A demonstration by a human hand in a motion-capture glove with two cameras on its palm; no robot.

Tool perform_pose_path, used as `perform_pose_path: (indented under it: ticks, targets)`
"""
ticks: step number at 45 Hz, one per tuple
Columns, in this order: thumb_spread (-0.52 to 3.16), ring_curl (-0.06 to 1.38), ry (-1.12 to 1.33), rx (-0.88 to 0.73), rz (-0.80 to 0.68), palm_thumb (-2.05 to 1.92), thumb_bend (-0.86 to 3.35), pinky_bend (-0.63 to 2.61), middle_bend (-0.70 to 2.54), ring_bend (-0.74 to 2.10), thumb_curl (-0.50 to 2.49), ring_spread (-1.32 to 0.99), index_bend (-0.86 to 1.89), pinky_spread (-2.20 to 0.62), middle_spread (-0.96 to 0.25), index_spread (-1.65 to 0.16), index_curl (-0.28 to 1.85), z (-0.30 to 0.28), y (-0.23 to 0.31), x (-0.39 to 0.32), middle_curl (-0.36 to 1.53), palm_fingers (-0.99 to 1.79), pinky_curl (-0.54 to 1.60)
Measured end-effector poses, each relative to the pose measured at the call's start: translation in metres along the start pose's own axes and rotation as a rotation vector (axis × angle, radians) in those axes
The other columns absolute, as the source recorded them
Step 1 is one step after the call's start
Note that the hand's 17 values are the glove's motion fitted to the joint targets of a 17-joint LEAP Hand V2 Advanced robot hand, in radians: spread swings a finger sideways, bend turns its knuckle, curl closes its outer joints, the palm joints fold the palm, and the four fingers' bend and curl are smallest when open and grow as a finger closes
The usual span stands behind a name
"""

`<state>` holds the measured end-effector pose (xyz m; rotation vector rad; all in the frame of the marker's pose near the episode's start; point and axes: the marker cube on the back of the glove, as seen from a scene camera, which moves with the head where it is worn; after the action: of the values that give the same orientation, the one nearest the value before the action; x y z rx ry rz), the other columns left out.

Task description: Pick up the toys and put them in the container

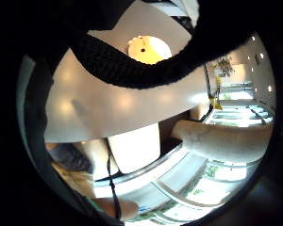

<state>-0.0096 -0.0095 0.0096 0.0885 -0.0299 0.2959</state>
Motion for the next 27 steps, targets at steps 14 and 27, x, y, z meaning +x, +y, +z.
perform_pose_path:
  ticks: [14,27]
  targets:
    - [1.29,0.27,-0.043,-0.011,-0.005,-0.08,-0.06,0.83,0.13,0.15,0.19,-0.02,0.14,0.03,-0.03,-0.28,0.35,0.0074,0.0036,0.005,0.24,-0.2,0.34]
    - [1.28,0.25,-0.001,0.02,-0.066,-0.08,-0.05,0.82,0.13,0.16,0.17,-0.02,0.15,0.03,-0.03,-0.27,0.34,0.0035,0.0001,0.0091,0.23,-0.19,0.34]
